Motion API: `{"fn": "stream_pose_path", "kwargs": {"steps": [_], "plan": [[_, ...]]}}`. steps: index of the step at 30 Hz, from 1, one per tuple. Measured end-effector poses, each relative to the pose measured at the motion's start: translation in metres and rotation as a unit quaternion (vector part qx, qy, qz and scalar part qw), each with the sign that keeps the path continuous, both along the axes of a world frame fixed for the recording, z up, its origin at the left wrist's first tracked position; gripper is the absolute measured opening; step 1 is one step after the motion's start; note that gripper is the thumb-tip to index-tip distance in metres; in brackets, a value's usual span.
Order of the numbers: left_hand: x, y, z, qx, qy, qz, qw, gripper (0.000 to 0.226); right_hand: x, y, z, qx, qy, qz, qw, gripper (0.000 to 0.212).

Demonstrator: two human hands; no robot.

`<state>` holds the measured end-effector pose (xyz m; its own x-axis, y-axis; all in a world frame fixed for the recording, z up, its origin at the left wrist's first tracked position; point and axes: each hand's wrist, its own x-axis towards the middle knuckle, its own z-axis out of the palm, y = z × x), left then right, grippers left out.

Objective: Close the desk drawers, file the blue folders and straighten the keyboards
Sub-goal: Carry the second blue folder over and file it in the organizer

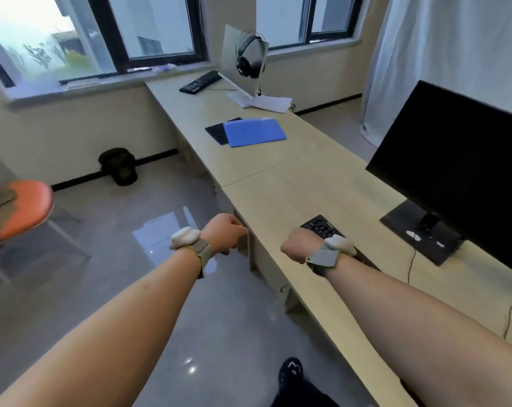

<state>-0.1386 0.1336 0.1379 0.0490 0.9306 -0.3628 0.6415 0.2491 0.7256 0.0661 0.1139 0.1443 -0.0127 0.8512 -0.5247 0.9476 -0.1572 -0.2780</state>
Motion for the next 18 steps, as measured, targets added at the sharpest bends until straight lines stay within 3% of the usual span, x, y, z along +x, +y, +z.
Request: {"fn": "stream_pose_path", "kwargs": {"steps": [9,18], "plan": [[-0.052,0.107,-0.012,-0.005,0.001,0.054,0.999,0.019,-0.06,0.141,-0.02,0.019,0.016,0.046,0.999,0.019],[-0.092,0.242,0.0,-0.022,0.026,0.105,0.994,0.019,-0.093,0.318,-0.035,0.0,0.037,0.051,0.998,0.019]]}}
